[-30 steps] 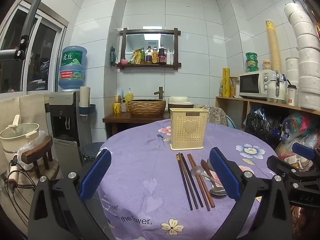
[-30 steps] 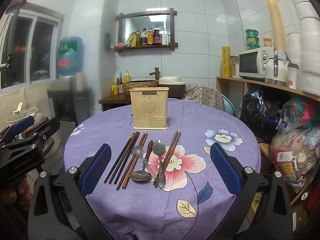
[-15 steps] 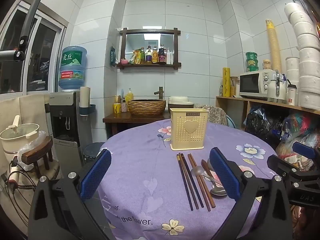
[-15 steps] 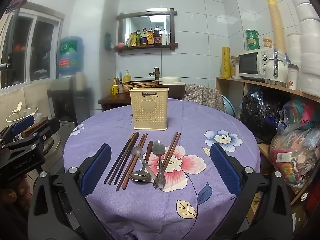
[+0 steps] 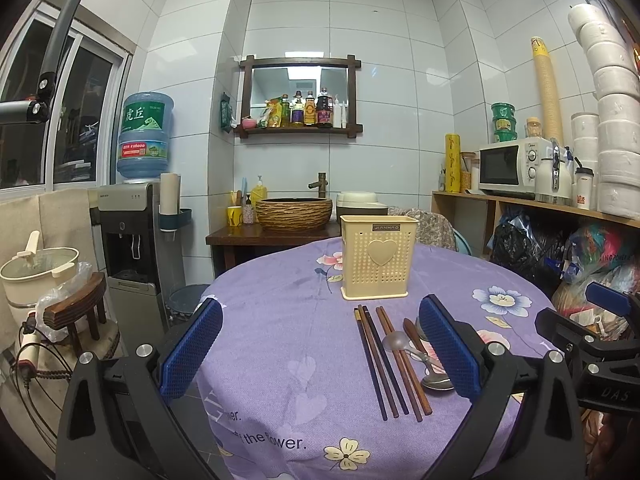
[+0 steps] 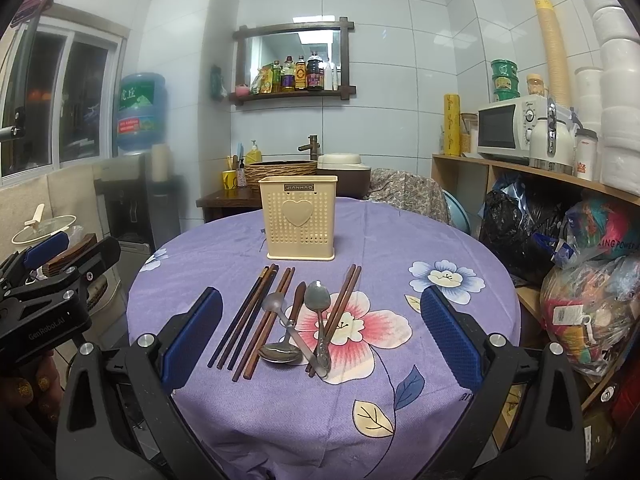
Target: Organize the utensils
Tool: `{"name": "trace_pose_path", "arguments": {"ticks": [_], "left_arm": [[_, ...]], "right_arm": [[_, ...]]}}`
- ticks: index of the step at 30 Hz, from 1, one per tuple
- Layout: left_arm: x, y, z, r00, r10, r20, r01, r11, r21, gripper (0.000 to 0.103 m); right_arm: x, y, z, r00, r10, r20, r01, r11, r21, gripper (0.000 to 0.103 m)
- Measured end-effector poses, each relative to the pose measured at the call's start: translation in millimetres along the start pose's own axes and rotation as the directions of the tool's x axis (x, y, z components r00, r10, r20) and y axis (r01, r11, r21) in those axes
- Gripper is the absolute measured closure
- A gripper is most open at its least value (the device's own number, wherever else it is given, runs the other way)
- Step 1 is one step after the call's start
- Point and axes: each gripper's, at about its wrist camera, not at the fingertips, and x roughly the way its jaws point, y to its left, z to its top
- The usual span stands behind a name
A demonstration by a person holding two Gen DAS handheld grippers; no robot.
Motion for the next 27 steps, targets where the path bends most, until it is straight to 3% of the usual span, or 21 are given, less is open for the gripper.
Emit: {"name": "trace_pose_path", "arguments": {"ticks": [27], "left_arm": [[2.1, 5.9, -5.1, 1.000, 0.004, -0.007, -0.004, 1.000, 0.000, 0.005]], "right_arm": [[1.7, 2.4, -0.2, 1.000, 0.000, -0.004, 0.000, 1.000, -0.003, 0.005]]}}
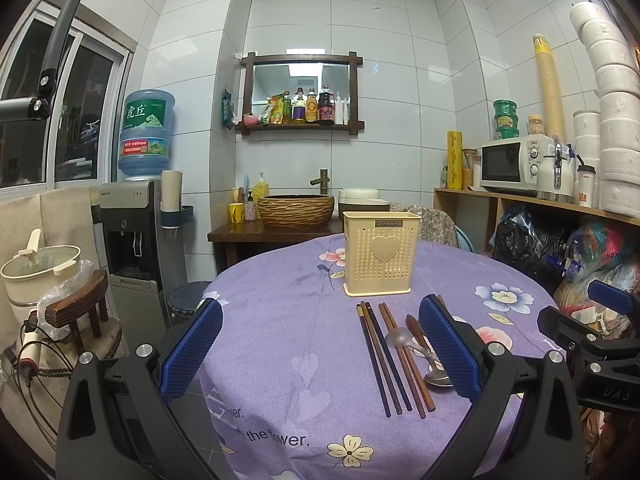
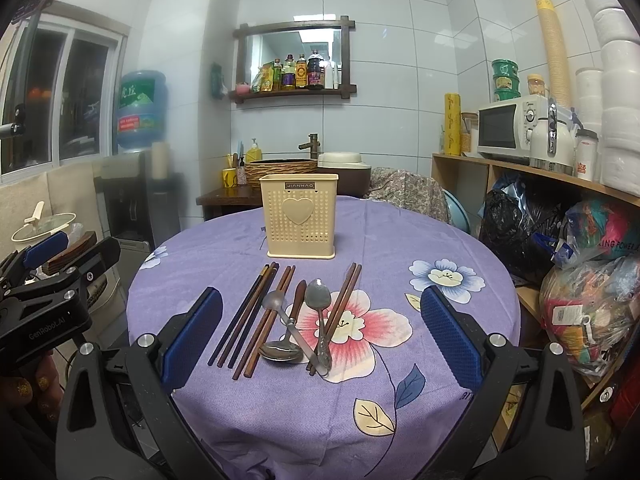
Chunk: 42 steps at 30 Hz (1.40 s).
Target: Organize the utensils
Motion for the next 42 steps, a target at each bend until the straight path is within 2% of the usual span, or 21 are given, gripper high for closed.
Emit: {"name": "trace_pose_path", "arguments": {"ticks": [32, 39, 42], "left_arm": [[2, 5, -6, 1.000, -0.003, -0.010, 0.003, 1.000, 0.008, 0.005], [11, -3, -7, 0.998, -0.007, -0.058, 0.010, 0.999, 0.039, 0.005], [24, -3, -10, 0.992, -0.019, -0.126, 0.026, 0.998, 0.052, 0.005]], "right_arm": [[5, -4, -9, 1.000, 0.005, -0.014, -0.005, 1.000, 0.002, 0.005], [18, -4, -12, 0.997, -0.010, -0.072, 0.009, 1.000, -0.015, 0.005], [31, -7, -15, 0.993, -0.021, -0.120, 0.018, 0.999, -0.026, 0.005]]}}
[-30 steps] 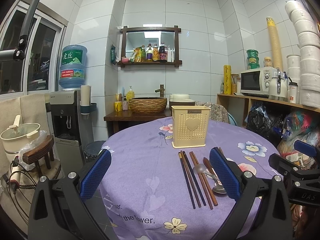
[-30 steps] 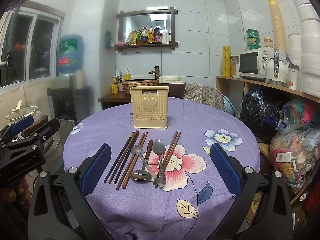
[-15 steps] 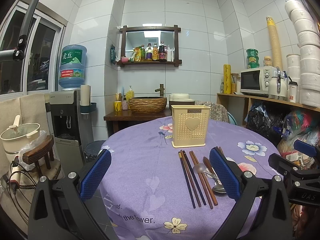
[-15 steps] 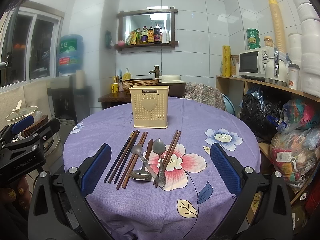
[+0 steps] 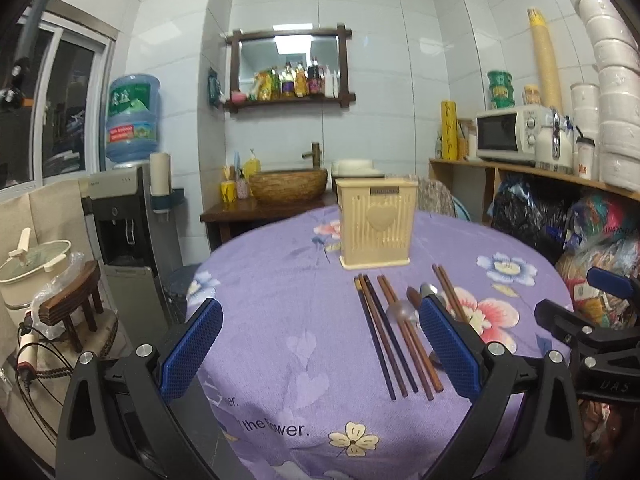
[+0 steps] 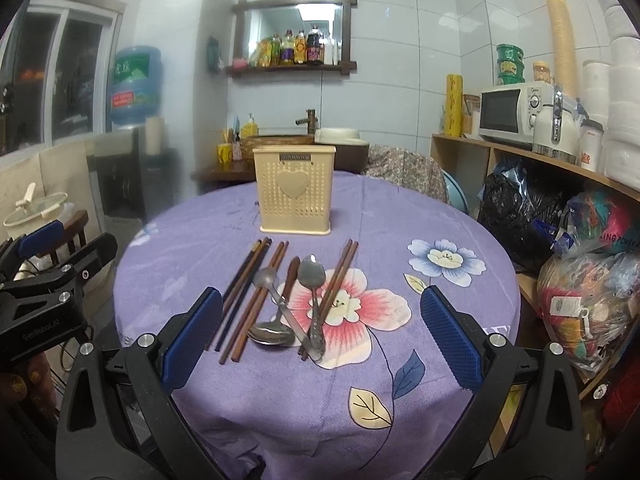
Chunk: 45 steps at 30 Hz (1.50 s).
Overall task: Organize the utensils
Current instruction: 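Lower the left tool onto the black chopstick with gold tip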
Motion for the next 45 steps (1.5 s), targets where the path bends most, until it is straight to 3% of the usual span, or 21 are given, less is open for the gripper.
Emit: {"name": "trace_pose_path", "arguments": {"ticks": [6, 9, 14, 17, 22, 28, 39, 45], "left_arm": [[46, 11, -3, 0.984, -0.027, -0.176, 0.036, 0.998, 0.043, 0.005], [71, 18, 0, 0.959, -0.067, -0.276, 0.076, 0.997, 0.021, 0.006], [112, 20, 6, 0.909, -0.143, -0.391, 0.138, 0.990, -0.042, 0.024], [131, 11, 7, 0.886, -0.172, -0.430, 0.163, 0.985, -0.059, 0.028], [151, -19, 2, 0.865, -0.122, -0.487, 0.165, 0.985, 0.046, 0.030], [162, -26, -7, 0.838, -0.083, -0.539, 0.148, 0.986, 0.079, 0.033], [182, -21, -6, 0.829, -0.033, -0.558, 0.118, 0.986, 0.117, 0.033], [205, -3, 2, 0.813, -0.024, -0.582, 0.095, 0.991, 0.092, 0.033]], "right_arm": [[36, -28, 1, 0.995, -0.012, -0.096, 0.015, 1.000, 0.027, 0.005], [59, -43, 3, 0.987, -0.006, -0.158, 0.013, 0.999, 0.046, 0.005], [85, -56, 5, 0.979, -0.010, -0.202, 0.023, 0.998, 0.059, 0.005], [96, -56, 7, 0.975, -0.022, -0.221, 0.034, 0.998, 0.052, 0.005], [109, -51, 11, 0.972, -0.007, -0.235, 0.018, 0.999, 0.045, 0.005], [115, -43, 15, 0.973, -0.001, -0.231, 0.008, 1.000, 0.026, 0.005], [123, -41, 15, 0.968, -0.020, -0.250, 0.024, 1.000, 0.013, 0.005], [132, -46, 17, 0.963, -0.009, -0.268, 0.016, 1.000, 0.021, 0.005]]}}
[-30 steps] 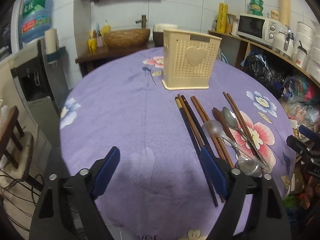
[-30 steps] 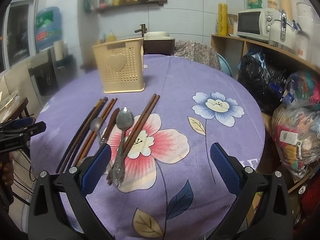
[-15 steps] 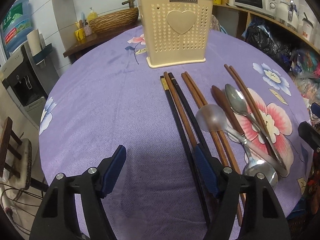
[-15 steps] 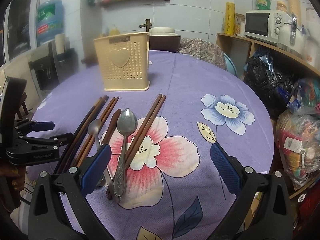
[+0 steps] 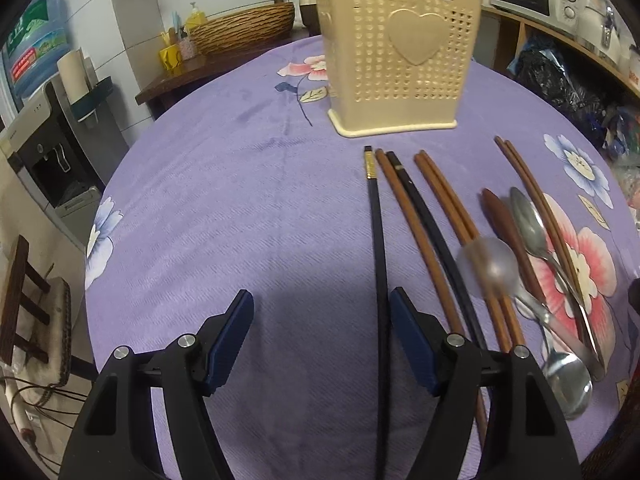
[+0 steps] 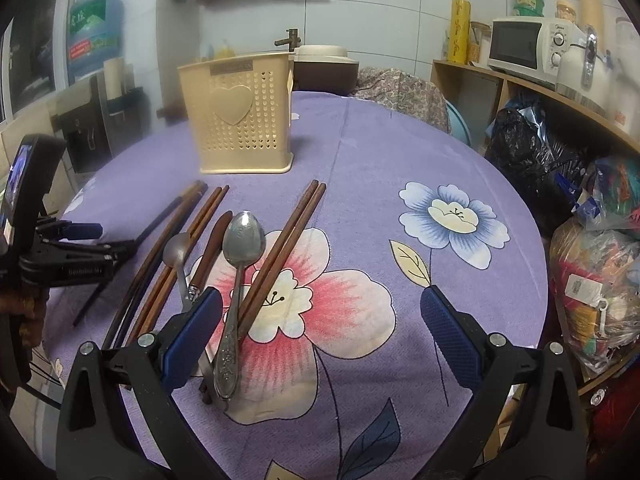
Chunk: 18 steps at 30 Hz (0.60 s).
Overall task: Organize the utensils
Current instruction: 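Lower the left tool onto the black chopstick with gold tip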
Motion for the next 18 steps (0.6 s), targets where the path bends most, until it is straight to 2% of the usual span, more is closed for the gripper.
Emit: {"name": "trace_pose_path", "arguments": {"ticks": [2, 5, 7, 11, 14, 18], "left_arm": [[4, -2, 5, 1.000, -0.007, -0.006, 0.007, 1.000, 0.015, 0.033], [10, -8, 15, 1.000, -0.010, -0.014, 0.011, 0.998, 0.056, 0.033], [12, -13, 19, 1.000, 0.000, -0.013, 0.001, 0.996, 0.092, 0.033], [19, -14, 31, 1.000, 0.000, -0.022, 0.003, 0.992, 0.124, 0.032], [22, -7, 33, 0.999, -0.023, -0.037, 0.027, 0.994, 0.105, 0.031], [24, 1, 32, 0.998, -0.048, -0.044, 0.051, 0.996, 0.072, 0.029]], "right_arm": [[3, 2, 5, 1.000, 0.027, -0.002, -0.027, 1.000, -0.001, 0.005], [12, 15, 17, 0.994, 0.108, -0.023, -0.109, 0.993, -0.038, 0.006], [23, 24, 25, 0.984, 0.164, -0.070, -0.168, 0.984, -0.063, 0.016], [43, 33, 35, 0.969, 0.213, -0.128, -0.224, 0.971, -0.079, 0.045], [57, 35, 37, 0.943, 0.275, -0.189, -0.289, 0.956, -0.051, 0.049], [65, 44, 33, 0.930, 0.289, -0.229, -0.312, 0.947, -0.072, 0.062]]}}
